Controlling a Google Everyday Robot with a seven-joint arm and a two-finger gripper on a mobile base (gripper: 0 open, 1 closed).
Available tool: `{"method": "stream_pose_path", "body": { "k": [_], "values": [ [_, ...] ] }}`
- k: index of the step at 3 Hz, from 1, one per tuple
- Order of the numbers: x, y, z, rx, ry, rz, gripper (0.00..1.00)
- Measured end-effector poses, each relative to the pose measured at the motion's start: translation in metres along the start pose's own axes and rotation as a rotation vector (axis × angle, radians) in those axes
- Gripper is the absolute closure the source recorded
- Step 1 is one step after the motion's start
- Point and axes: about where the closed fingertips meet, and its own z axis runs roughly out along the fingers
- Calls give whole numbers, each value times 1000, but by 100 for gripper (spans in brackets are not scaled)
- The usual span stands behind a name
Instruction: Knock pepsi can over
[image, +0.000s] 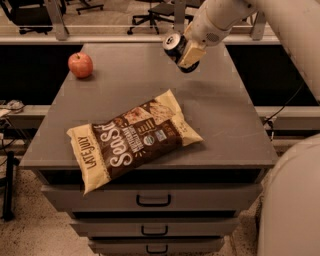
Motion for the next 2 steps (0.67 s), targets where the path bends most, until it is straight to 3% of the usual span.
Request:
{"method": "stream_pose_path", "body": {
  "k": [1, 2],
  "values": [
    [-6, 24, 11, -25, 135, -160, 100],
    [-9, 43, 27, -59, 230, -270, 100]
  ]
}}
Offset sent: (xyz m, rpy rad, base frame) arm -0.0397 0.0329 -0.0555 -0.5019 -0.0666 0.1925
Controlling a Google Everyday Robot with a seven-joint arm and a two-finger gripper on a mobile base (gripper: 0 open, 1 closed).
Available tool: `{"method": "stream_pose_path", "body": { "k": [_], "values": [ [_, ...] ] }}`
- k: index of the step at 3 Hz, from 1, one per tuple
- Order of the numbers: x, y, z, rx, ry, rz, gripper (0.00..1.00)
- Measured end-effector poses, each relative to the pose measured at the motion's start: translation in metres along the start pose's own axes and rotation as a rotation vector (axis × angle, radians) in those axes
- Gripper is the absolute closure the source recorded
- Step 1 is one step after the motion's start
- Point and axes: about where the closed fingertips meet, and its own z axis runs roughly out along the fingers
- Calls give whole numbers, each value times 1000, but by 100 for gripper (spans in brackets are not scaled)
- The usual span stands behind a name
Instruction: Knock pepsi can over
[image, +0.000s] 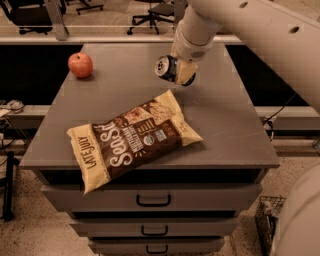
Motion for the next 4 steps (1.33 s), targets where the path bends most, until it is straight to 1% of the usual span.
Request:
{"method": "stream_pose_path", "body": {
  "k": [1, 2, 4],
  "values": [
    [-16, 10, 13, -41, 53, -84, 84],
    [-28, 17, 23, -75, 86, -146, 61],
    [-45, 29, 41, -124, 123, -234, 15]
  ]
}}
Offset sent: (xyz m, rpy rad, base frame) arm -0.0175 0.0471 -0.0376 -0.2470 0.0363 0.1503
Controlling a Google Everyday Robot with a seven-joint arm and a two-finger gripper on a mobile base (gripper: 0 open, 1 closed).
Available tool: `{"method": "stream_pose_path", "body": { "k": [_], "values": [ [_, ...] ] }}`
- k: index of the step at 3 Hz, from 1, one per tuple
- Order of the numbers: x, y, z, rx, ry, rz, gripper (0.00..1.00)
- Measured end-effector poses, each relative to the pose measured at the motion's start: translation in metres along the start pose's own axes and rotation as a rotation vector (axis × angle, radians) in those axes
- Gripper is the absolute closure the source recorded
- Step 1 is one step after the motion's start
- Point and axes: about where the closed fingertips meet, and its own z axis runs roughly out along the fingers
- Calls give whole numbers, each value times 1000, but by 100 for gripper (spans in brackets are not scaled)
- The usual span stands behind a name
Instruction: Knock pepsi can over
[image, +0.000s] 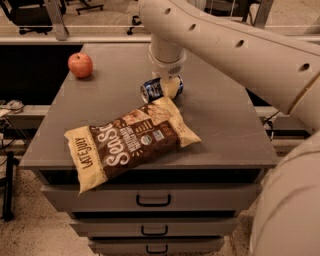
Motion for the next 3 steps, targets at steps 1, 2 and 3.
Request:
{"method": "stream_pose_path", "body": {
  "k": [1, 2, 3],
  "values": [
    [-5, 0, 2, -9, 6, -30, 0],
    [-3, -4, 0, -3, 14, -43, 0],
    [10, -13, -4, 4, 18, -43, 0]
  ]
}}
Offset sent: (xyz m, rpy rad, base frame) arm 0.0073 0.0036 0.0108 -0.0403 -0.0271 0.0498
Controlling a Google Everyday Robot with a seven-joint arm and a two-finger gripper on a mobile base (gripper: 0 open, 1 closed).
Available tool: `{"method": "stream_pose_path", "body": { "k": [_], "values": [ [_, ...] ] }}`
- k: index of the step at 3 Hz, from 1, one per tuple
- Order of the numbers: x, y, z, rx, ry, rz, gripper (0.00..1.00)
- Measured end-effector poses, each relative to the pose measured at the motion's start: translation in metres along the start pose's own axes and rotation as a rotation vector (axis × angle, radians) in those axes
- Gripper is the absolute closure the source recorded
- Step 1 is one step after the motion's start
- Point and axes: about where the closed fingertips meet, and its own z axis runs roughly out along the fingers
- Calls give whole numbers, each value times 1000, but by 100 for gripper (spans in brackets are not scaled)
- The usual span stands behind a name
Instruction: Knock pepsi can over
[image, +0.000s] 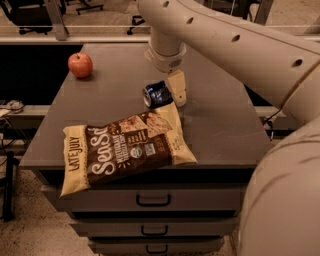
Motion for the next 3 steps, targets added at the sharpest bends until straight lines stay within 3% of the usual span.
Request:
{"method": "stream_pose_path", "body": {
  "k": [1, 2, 3],
  "values": [
    [37, 3, 9, -59, -33, 59, 0],
    [87, 30, 17, -150, -101, 170, 0],
    [128, 52, -18, -133, -214, 305, 0]
  ]
}}
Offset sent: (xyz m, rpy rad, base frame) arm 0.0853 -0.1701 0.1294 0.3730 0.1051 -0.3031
